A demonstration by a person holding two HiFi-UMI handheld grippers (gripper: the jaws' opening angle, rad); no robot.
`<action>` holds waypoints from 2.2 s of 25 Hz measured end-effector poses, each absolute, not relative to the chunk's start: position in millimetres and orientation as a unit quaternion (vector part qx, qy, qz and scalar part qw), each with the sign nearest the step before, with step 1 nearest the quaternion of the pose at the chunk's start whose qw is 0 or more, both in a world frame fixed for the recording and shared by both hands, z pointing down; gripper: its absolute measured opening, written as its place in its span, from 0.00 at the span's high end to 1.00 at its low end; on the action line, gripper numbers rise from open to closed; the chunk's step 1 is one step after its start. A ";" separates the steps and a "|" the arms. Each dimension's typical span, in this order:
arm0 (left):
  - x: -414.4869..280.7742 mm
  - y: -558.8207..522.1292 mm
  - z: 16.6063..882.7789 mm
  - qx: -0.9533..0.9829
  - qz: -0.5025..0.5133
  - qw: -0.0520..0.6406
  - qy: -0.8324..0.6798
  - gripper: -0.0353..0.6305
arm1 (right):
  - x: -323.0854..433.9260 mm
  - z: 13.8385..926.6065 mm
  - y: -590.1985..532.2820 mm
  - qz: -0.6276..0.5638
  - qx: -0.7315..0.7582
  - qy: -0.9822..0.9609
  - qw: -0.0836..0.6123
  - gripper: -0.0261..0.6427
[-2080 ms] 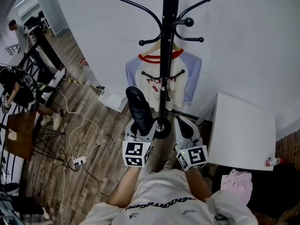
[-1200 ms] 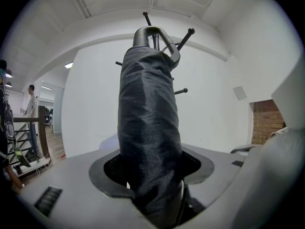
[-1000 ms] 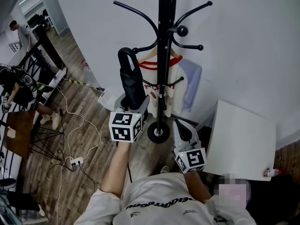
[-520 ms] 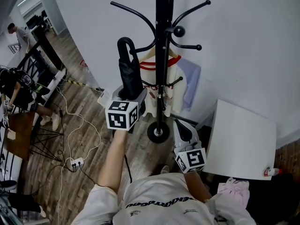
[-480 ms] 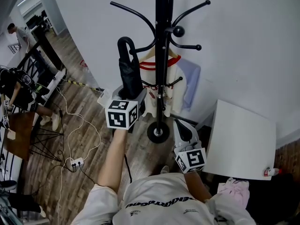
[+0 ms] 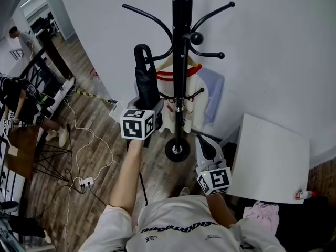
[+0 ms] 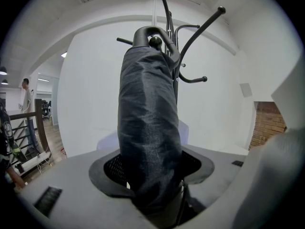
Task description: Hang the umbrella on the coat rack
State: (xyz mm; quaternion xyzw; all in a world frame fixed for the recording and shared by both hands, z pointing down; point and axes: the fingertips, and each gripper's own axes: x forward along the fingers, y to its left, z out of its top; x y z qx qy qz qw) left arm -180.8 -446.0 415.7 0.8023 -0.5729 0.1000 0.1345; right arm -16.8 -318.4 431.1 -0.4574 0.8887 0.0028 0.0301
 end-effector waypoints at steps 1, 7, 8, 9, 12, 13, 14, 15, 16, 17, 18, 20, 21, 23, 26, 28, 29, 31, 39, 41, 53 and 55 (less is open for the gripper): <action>-180.2 -446.9 418.1 0.802 0.103 0.136 -0.572 0.56 | -16.3 432.0 -318.7 0.002 -0.458 0.889 0.030 0.96; -176.7 -452.7 435.2 0.801 0.120 0.144 -0.568 0.56 | -15.2 437.5 -323.2 -0.005 -0.459 0.888 0.031 0.96; -175.6 -453.2 437.9 0.801 0.123 0.145 -0.567 0.56 | -15.2 438.1 -323.7 -0.006 -0.459 0.888 0.031 0.96; -174.3 -453.0 440.2 0.802 0.125 0.147 -0.566 0.56 | -15.5 437.9 -323.6 -0.006 -0.459 0.888 0.031 0.96; -169.2 -451.0 448.1 0.804 0.133 0.151 -0.560 0.56 | -15.6 436.2 -322.6 -0.006 -0.459 0.888 0.031 0.96; -167.6 -451.2 451.3 0.804 0.135 0.152 -0.558 0.56 | -15.6 436.3 -323.2 -0.006 -0.459 0.888 0.032 0.96; -166.3 -451.9 454.2 0.805 0.136 0.153 -0.557 0.56 | -15.5 436.7 -324.1 -0.006 -0.460 0.887 0.032 0.96; -165.2 -452.9 456.3 0.805 0.137 0.152 -0.557 0.56 | -15.3 437.2 -325.0 -0.007 -0.460 0.887 0.033 0.96; -164.1 -454.1 457.4 0.805 0.137 0.152 -0.556 0.56 | -14.8 437.5 -325.7 -0.007 -0.460 0.887 0.033 0.96; -162.9 -455.4 457.8 0.806 0.137 0.152 -0.556 0.56 | -14.2 437.6 -326.3 -0.007 -0.461 0.887 0.033 0.96; -161.8 -456.8 458.2 0.806 0.137 0.151 -0.556 0.56 | -13.5 437.5 -326.6 -0.008 -0.461 0.887 0.033 0.96; -160.1 -460.1 459.4 0.808 0.134 0.148 -0.555 0.56 | -12.5 437.6 -327.0 -0.007 -0.461 0.887 0.033 0.96; -159.8 -462.0 459.9 0.808 0.132 0.147 -0.555 0.56 | -12.0 437.7 -327.4 -0.007 -0.460 0.887 0.033 0.96; -158.5 -465.3 460.6 0.810 0.128 0.146 -0.554 0.56 | -9.9 438.1 -328.1 -0.007 -0.461 0.887 0.034 0.96; -153.0 -469.1 463.4 0.815 0.123 0.148 -0.547 0.55 | -4.8 439.1 -327.7 -0.009 -0.465 0.885 0.034 0.96; -148.1 -472.5 465.1 0.819 0.119 0.149 -0.542 0.55 | -1.3 438.8 -327.7 -0.010 -0.468 0.883 0.035 0.96; -145.7 -474.4 465.5 0.819 0.115 0.149 -0.541 0.55 | 0.8 438.7 -327.8 -0.010 -0.470 0.882 0.035 0.96; -142.3 -477.9 465.9 0.819 0.107 0.148 -0.543 0.55 | 5.6 439.3 -328.6 -0.012 -0.473 0.880 0.035 0.96; -138.8 -494.0 467.9 0.825 0.067 0.124 -0.548 0.55 | 18.3 444.1 -330.9 -0.018 -0.484 0.874 0.037 0.96; -138.4 -497.6 468.6 0.825 0.065 0.121 -0.548 0.55 | 18.6 443.8 -330.1 -0.019 -0.484 0.874 0.038 0.96; -130.2 -501.9 468.6 0.823 0.056 0.130 -0.550 0.54 | 18.0 441.6 -322.8 -0.017 -0.485 0.874 0.037 0.96; -129.2 -503.8 468.7 0.825 0.051 0.126 -0.549 0.54 | 19.1 442.2 -321.2 -0.018 -0.487 0.873 0.037 0.96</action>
